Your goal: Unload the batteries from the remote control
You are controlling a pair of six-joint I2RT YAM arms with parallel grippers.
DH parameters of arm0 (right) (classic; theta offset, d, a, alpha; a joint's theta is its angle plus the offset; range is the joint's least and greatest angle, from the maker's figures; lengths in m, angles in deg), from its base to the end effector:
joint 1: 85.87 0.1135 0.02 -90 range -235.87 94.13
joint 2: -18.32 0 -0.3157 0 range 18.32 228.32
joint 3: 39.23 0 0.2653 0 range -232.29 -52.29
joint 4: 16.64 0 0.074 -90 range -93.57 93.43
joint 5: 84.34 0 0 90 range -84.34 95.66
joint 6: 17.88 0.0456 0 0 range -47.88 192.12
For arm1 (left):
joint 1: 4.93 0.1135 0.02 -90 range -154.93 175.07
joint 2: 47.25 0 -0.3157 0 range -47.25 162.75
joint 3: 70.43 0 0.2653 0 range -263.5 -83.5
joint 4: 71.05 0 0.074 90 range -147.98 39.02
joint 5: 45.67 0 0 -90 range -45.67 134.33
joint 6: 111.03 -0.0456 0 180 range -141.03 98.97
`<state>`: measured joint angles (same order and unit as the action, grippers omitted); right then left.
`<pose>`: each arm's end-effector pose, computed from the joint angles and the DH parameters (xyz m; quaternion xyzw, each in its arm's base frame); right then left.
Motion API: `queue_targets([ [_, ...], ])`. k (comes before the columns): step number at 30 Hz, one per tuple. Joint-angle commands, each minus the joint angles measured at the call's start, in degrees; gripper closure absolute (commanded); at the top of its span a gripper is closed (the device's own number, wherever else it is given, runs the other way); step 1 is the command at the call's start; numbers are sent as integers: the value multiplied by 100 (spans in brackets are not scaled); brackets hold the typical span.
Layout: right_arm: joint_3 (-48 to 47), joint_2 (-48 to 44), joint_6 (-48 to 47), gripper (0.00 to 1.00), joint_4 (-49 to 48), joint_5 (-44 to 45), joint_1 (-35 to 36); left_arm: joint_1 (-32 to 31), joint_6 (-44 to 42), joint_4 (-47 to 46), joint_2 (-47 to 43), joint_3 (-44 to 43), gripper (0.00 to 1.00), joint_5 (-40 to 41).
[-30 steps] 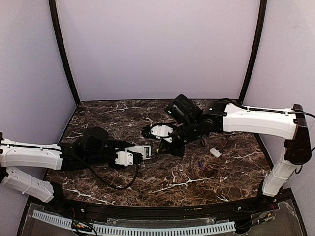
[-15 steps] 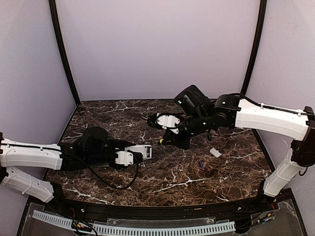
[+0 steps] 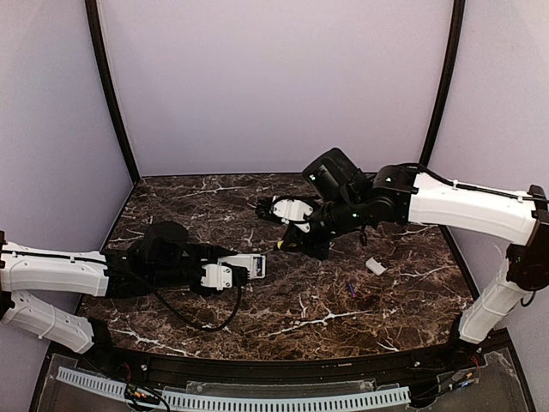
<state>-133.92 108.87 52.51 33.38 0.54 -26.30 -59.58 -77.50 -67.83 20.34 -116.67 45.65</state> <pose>0.1843 0.3218 0.3626 -0.6030 0.7028 0.1671 0.3385 0.1487 -0.2078 0.2590 0.6903 0.4809 0.0183 0.5402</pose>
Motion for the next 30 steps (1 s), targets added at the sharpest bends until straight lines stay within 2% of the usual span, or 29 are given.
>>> queue_targets([
  [1,-91,110,26,100,-246,12,-18,-37,72,-112,-40,-76,100,-94],
  [30,-11,286,80,100,-134,-175,-30,-44,77,-233,-136,-37,100,-12],
])
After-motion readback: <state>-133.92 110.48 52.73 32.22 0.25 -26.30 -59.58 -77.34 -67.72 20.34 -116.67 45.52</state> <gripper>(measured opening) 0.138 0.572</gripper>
